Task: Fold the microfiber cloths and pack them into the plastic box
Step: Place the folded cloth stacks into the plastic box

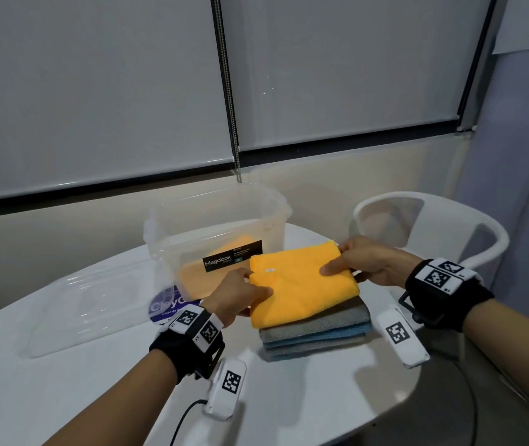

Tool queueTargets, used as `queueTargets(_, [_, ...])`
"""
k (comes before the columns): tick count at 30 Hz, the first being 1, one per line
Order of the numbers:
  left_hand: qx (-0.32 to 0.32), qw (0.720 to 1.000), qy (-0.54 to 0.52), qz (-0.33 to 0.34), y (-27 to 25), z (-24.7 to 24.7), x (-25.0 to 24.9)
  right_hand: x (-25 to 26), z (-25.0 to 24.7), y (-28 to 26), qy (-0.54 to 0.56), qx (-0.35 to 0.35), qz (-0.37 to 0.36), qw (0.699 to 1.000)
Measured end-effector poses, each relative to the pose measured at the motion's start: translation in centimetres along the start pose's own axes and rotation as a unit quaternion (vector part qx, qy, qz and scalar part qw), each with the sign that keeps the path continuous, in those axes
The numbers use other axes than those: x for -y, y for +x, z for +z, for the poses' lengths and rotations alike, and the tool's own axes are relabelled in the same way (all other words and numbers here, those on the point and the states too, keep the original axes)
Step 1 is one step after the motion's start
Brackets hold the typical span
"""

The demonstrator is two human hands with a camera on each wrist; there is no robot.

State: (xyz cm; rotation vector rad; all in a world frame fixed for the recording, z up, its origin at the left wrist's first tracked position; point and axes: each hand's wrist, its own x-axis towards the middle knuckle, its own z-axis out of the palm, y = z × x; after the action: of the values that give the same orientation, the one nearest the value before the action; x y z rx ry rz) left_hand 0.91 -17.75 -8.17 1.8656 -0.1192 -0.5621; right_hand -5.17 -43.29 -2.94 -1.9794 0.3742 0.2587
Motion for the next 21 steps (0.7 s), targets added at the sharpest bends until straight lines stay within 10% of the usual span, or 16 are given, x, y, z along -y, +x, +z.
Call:
queueTargets(12, [0.119, 0.948, -0.293, 0.035, -3.0, -3.8, -2.5, 13.0, -1.3, -1.3, 0.047, 0.125, -0.200, 0.971])
queueTargets(21, [-0.147, 0.959, -0.156, 0.185, -2.6, -12.7, -10.4, 18.4, -0.1, 3.9, 0.007, 0.024, -0.180, 0.983])
